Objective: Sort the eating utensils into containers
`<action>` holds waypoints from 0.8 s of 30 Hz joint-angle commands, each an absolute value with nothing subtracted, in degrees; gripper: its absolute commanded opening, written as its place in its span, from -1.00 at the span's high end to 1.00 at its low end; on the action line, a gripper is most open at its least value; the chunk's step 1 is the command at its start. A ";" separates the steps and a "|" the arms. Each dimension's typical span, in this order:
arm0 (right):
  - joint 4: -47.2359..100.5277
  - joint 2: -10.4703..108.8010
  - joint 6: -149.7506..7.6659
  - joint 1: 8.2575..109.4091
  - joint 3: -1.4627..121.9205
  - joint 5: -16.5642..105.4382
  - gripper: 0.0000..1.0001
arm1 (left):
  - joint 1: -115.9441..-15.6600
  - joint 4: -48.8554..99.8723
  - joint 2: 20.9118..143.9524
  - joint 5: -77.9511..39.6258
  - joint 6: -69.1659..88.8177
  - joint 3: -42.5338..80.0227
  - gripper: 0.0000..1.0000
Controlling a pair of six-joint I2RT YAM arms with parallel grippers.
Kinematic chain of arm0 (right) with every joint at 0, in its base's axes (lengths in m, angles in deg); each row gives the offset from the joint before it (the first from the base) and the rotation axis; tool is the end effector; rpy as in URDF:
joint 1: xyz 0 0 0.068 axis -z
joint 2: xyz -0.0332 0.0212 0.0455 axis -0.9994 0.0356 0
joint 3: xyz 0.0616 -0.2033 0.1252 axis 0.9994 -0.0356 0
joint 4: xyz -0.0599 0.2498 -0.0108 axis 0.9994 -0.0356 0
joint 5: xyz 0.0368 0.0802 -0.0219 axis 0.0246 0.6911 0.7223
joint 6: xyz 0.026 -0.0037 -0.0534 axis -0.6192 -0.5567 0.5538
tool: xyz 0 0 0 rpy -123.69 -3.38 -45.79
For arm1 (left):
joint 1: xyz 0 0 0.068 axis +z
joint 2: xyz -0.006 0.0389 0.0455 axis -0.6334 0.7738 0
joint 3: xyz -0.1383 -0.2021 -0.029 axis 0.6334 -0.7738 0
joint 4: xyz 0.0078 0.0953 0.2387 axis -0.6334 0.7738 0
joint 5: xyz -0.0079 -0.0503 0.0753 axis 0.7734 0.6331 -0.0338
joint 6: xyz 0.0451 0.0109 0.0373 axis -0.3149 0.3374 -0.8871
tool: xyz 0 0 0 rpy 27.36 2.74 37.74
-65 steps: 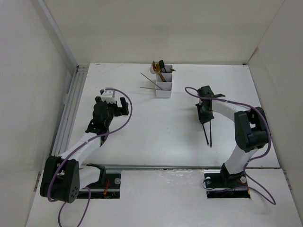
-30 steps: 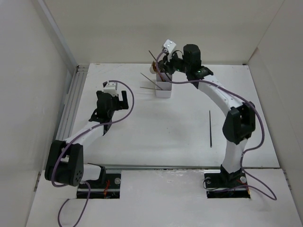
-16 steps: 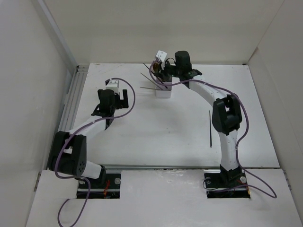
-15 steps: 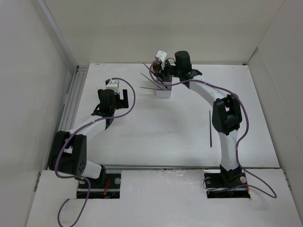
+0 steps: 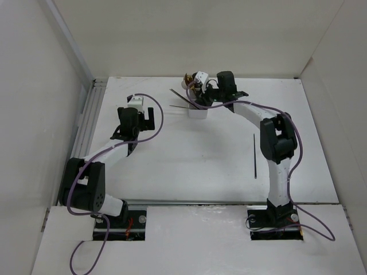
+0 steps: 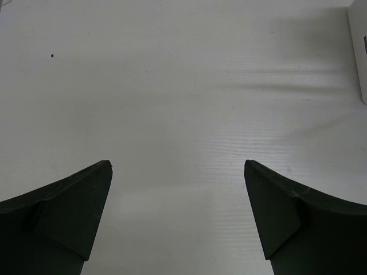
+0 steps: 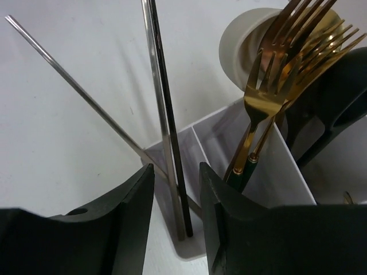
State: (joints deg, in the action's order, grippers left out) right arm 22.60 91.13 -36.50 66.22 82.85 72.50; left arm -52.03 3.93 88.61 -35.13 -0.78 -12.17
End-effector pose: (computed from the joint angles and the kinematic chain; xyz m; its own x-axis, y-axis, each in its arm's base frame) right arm 0.4437 0.2043 0.2119 -0.0445 -0.4245 -0.9043 -0.8965 0.4164 -0.1514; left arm 0.3131 -0.0648 0.2043 -0.2809 0.0462 -0.9586 0.0882 0.9959 0.0221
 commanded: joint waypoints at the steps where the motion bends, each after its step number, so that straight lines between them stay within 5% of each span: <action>1: 25.22 82.45 -38.37 65.99 82.42 72.84 0.15 | -51.78 1.60 86.31 -34.81 -1.31 -11.06 -1.00; 6: 20.41 73.74 -51.54 67.99 81.19 57.43 -0.08 | -51.78 1.60 85.16 -33.67 -1.31 -11.67 -1.00; 13: -13.51 66.71 -67.64 78.62 73.93 32.28 -0.12 | -51.78 -0.25 81.56 -32.09 -1.31 -14.49 -1.00; 24: -13.28 59.83 -76.10 86.11 49.39 34.59 -0.20 | -51.78 -1.48 73.56 -29.71 -0.09 -20.47 -1.00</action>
